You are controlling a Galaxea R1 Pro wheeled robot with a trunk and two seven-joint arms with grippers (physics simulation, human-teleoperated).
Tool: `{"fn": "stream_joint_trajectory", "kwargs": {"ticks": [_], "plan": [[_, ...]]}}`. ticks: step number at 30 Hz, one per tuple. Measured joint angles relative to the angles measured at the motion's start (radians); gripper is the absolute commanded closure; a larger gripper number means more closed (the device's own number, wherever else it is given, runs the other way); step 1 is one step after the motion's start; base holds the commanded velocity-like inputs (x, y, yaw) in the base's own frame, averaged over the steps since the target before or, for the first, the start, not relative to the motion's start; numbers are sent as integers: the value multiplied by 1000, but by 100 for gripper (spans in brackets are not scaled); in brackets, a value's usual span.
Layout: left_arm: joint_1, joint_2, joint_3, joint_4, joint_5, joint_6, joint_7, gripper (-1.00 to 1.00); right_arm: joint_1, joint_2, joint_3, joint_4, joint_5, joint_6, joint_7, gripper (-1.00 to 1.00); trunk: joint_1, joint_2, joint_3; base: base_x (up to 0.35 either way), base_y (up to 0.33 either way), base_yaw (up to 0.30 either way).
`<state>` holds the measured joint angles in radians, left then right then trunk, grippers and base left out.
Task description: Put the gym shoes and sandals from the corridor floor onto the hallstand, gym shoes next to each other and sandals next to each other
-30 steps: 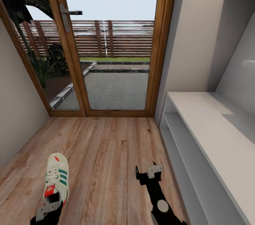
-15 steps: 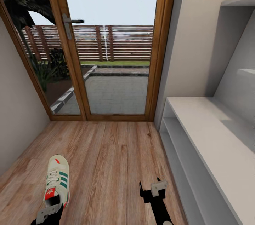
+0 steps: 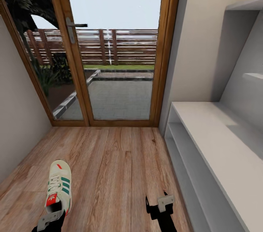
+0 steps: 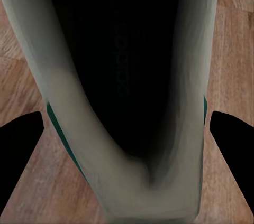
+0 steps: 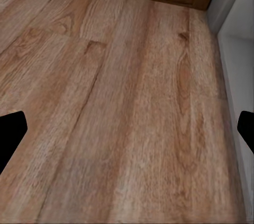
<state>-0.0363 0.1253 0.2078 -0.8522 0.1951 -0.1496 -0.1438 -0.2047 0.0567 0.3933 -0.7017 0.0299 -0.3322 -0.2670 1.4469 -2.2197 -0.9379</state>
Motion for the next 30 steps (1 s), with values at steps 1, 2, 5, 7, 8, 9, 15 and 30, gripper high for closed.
{"fn": "stream_joint_trajectory", "kwargs": {"ticks": [1, 2, 5, 7, 8, 9, 15, 30], "plan": [[0, 0, 0, 0, 0, 0, 0, 100, 0, -1, 0, 8, 2, -1, 0, -100, 0, 0, 0, 0, 0, 0], [0, 0, 0, 0, 0, 0, 0, 100, 0, -1, 0, 16, 5, -3, 0, -100, 0, 0, 1, 9, 0, 0], [0, 0, 0, 0, 0, 0, 0, 100, 0, -3, -1, 47, 11, -15, -1, -100, 0, 0, 1, 73, 0, 0], [0, 0, -1, 0, 0, 0, 0, 100, 0, -3, -1, 70, 15, -30, -1, -100, 0, 0, 1, 228, 0, 0], [0, 0, -1, 0, 1, 0, 0, 100, 0, -2, 0, 79, 16, -35, -1, -100, 0, 0, 1, 323, 0, 0], [0, -1, -1, 0, 1, 0, -1, 100, 0, 2, 0, 91, 17, -41, -1, -100, -1, 0, 1, 326, 0, 0], [0, -2, -2, 0, 1, 0, -2, 100, 0, 5, 1, 93, 16, -43, -1, -100, -1, 0, 1, 335, 0, 0], [0, -2, -1, 0, 0, 0, -1, 100, 0, 5, 2, 93, 19, -43, 0, -100, -1, 0, 1, 337, 8, 0]]}}
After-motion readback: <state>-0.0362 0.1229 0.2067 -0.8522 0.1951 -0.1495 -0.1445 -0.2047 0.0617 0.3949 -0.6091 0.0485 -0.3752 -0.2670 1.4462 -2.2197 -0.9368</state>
